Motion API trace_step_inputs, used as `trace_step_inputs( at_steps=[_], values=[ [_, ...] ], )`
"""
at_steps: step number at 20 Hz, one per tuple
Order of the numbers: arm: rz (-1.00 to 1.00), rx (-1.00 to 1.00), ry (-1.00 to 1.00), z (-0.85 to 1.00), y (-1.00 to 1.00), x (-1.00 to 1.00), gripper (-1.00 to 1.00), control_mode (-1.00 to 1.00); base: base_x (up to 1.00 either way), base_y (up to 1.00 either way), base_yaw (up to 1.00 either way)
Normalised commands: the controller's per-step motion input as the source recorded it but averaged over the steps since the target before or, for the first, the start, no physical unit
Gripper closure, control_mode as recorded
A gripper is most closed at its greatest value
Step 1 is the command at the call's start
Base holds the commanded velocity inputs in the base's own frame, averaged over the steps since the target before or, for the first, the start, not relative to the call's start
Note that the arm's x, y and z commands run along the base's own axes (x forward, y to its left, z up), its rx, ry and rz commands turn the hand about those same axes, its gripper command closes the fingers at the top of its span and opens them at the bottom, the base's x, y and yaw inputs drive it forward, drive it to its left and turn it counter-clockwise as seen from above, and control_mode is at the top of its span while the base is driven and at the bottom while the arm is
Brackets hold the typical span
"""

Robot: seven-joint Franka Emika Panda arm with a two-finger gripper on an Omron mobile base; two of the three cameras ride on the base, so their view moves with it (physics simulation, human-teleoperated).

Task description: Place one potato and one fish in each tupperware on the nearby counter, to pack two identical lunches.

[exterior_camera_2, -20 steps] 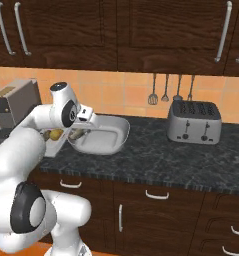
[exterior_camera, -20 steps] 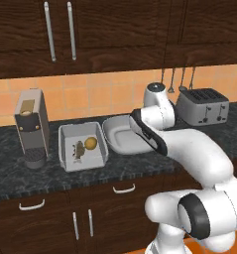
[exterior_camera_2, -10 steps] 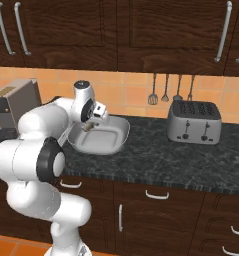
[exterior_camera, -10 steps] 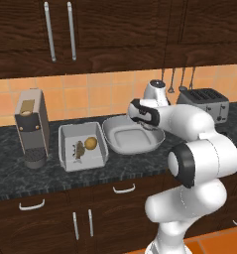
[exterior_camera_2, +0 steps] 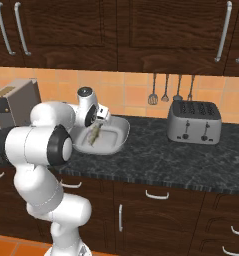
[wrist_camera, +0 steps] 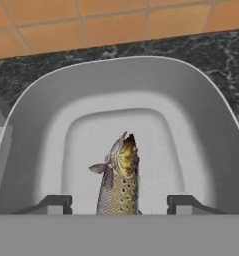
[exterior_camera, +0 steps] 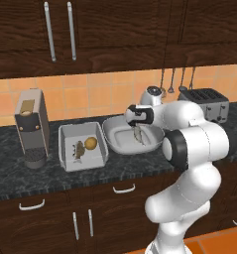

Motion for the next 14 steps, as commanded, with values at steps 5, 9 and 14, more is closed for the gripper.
trace_step_inputs(
  at_steps=[5, 9, 14],
  values=[
    [-0.01, 0.02, 0.00, 0.16, -0.07, 0.13, -1.00, -1.00, 0.00, 0.00, 0.00],
    [0.05, 0.05, 0.08, 0.75, -0.28, -0.63, -1.00, -1.00, 0.00, 0.00, 0.00],
    [0.15, 0.00, 0.00, 0.40, -0.15, -1.00, -1.00, -1.00, 0.00, 0.00, 0.00]
  ],
)
